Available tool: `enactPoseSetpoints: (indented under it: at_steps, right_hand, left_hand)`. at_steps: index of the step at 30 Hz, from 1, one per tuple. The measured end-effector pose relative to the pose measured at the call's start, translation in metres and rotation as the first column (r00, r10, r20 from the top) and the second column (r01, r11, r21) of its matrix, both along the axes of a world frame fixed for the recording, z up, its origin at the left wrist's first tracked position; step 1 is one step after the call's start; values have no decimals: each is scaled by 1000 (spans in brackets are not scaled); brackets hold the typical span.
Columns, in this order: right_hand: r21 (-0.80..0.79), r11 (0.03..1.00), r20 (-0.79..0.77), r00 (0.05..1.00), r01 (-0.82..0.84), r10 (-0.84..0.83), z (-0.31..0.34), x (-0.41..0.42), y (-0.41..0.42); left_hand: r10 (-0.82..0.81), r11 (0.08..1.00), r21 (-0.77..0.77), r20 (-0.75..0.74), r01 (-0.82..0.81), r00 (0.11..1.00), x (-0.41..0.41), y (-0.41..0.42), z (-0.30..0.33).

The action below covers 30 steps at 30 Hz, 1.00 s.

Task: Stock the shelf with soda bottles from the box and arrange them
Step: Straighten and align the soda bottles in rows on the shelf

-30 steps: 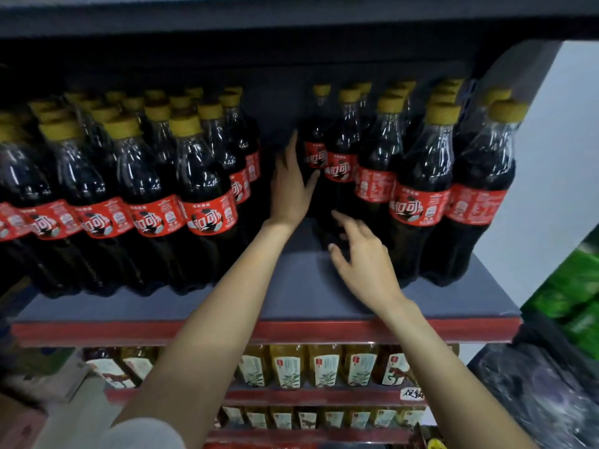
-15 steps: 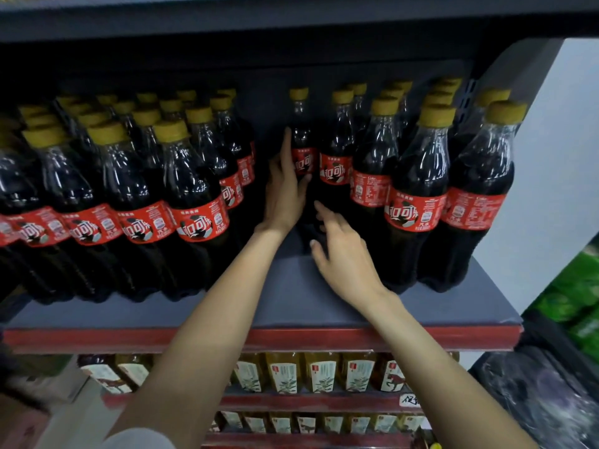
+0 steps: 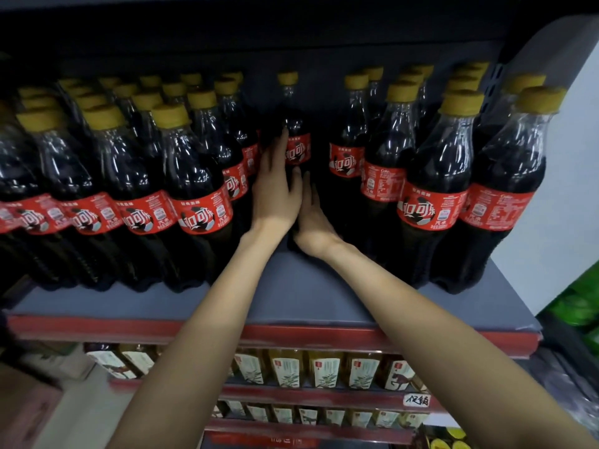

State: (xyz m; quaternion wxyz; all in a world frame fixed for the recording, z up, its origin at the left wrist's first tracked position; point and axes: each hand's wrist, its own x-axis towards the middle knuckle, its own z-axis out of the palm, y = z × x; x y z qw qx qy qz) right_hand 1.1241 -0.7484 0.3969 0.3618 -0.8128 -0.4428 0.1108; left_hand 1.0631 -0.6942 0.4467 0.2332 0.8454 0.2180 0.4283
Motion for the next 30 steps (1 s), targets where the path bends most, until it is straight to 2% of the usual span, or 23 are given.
enactPoseSetpoints:
  at_steps: [2,4,7,9,11,14,22,26,30]
  right_hand:
    - [25,999,-14,1000,27,-26,1,1,1]
    - [58,996,16,997,70,-71,2,3,1]
    - [38,988,239,959,147,-152,3,4,1]
    - [28,985,327,930,170,-169,5,4,3]
    - [-26,977,438,881,212,-180,7,3,5]
    - [-35,951,592,773,307,-227,6,0,11]
    - [-11,938,610,746,345,-268,3,-3,33]
    - [1,944,585,765,330,-268,3,-4,35]
    - [-31,968,455,866,248,-207,16,-14,15]
  left_hand:
    - [-25,999,33,29,24,999,-16,-13,4]
    - [-27,976,219,85,8,996,-42,-31,5]
    - [-7,845,525,193,-98,981,-82,-50,-3]
    - [52,759,614,272,-215,961,-103,-43,-10]
    - [177,701,624,316,-345,932,-116,-29,-15]
    - [310,675,605,287,-422,907,-127,-13,-22]
    - [313,712,596,206,-372,927,-134,4,-27]
    - [285,725,594,202,-349,937,-135,6,-28]
    - [224,758,561,257,-334,940,-135,2,-28]
